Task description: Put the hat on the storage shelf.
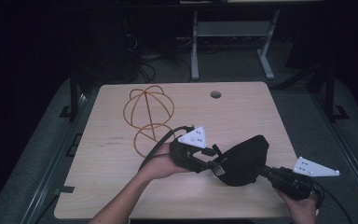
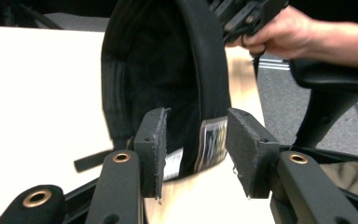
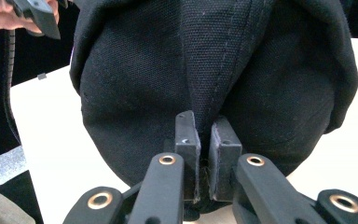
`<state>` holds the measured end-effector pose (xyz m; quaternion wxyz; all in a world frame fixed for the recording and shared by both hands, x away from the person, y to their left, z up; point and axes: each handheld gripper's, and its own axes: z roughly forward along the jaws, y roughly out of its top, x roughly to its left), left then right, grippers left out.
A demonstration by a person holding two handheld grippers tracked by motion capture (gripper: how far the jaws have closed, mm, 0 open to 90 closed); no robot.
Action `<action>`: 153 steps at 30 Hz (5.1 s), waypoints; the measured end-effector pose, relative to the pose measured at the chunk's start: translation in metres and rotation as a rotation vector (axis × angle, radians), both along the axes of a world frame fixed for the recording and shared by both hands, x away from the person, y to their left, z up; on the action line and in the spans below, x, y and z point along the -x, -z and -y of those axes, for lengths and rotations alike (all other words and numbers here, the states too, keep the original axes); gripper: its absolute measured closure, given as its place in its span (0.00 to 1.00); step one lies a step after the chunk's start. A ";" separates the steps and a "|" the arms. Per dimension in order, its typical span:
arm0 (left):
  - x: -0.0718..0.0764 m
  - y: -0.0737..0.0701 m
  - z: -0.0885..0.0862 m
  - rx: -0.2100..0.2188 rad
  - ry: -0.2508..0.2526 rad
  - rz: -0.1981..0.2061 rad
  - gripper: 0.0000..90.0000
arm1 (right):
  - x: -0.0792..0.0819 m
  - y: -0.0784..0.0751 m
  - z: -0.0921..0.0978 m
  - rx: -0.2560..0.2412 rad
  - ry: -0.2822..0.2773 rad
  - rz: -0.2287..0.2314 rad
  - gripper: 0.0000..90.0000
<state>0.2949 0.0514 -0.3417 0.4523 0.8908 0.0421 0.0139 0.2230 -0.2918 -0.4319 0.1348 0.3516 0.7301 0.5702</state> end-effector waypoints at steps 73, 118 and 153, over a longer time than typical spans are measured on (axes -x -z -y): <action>0.027 0.085 -0.103 -0.045 -0.275 0.048 0.30 | -0.078 -0.141 -0.040 0.123 -0.090 0.033 0.96; 0.024 0.094 -0.100 -0.075 -0.269 0.053 0.29 | -0.122 -0.209 -0.124 0.168 -0.210 0.109 0.96; 0.025 0.094 -0.100 -0.069 -0.259 0.061 0.29 | -0.171 -0.241 -0.226 0.244 -0.335 0.074 0.96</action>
